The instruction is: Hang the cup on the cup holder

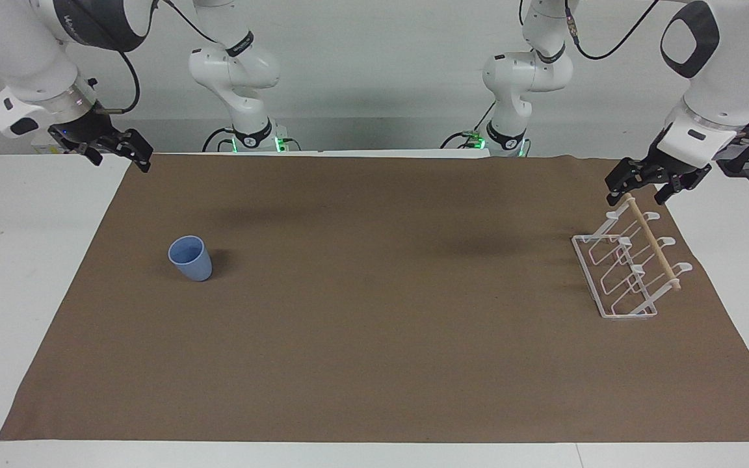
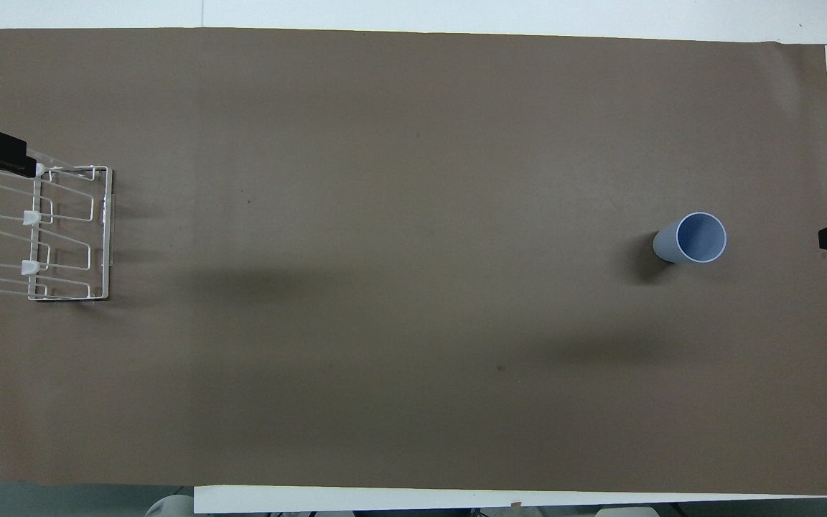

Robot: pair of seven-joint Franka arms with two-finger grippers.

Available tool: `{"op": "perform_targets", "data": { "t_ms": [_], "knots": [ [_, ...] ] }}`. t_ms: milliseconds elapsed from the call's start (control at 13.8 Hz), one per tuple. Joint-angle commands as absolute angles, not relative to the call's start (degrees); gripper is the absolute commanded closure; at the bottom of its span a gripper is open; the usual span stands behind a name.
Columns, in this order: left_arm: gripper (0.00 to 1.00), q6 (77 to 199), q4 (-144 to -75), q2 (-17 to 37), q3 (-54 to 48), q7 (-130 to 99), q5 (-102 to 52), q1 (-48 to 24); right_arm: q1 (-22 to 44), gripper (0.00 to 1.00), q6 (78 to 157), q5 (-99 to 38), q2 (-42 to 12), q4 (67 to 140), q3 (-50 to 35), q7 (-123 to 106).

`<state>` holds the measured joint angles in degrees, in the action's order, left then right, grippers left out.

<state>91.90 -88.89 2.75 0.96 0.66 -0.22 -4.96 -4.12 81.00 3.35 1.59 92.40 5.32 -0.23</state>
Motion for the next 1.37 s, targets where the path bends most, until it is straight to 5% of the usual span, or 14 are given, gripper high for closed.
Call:
{"op": "perform_targets", "data": {
  "t_ms": [0, 506, 1011, 1300],
  "knots": [
    [0.0, 91.41, -90.53, 1.14, 0.88, -0.09, 0.97, -5.01, -4.75, 0.0, 79.98, 3.78, 0.97, 91.06, 4.83, -1.14],
    [0.0, 91.41, -90.53, 1.14, 0.88, -0.09, 0.97, -5.01, -4.04, 0.0, 82.43, 3.43, 2.02, 92.89, 4.92, -3.6],
    [0.0, 91.41, -90.53, 1.14, 0.88, -0.09, 0.97, -5.01, -3.25, 0.0, 111.49, 2.12, 4.84, 118.89, 4.75, -6.48],
    [0.0, 91.41, -90.53, 1.14, 0.88, -0.09, 0.97, -5.01, -3.34, 0.04, 121.1, -0.44, -2.18, 120.5, 4.83, -9.23]
  ]
}}
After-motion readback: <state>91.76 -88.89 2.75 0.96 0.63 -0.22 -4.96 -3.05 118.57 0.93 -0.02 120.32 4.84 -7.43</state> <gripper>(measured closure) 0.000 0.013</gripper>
